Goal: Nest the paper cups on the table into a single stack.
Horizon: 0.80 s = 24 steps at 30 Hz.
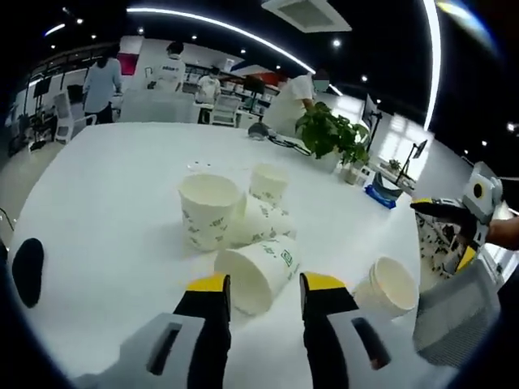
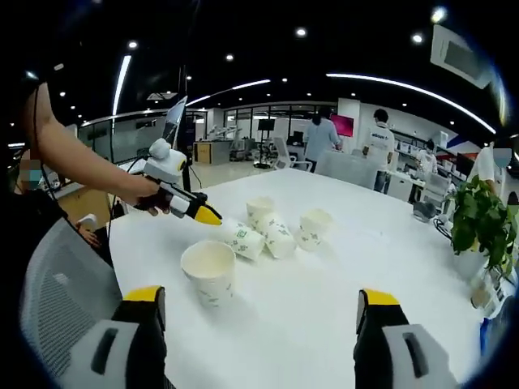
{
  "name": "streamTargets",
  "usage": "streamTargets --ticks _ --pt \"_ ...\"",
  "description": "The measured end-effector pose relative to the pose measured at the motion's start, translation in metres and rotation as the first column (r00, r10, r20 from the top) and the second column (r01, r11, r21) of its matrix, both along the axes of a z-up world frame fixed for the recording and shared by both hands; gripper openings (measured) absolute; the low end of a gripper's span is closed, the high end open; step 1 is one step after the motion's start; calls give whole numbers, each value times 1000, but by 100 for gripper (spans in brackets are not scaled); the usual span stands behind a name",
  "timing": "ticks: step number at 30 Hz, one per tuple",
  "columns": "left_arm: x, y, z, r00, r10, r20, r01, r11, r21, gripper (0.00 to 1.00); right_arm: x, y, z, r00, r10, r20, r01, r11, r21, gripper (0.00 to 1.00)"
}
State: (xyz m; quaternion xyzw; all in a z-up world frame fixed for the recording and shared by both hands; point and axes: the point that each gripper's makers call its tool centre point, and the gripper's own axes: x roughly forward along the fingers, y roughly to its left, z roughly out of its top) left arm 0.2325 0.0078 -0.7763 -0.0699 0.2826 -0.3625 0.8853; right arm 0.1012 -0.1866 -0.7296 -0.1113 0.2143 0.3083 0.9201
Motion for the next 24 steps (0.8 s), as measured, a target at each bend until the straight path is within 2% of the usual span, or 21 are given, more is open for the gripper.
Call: streamTargets --ticks 9,24 --pt "5 1 -9 1000 9 -21 -9 1000 -7 21 -5 -5 -1 1000 -26 0 26 1000 4 99" --pt "12 -7 -14 999 4 -42 -6 998 -57 16 -10 -5 -10 999 -32 -39 32 999 -4 97"
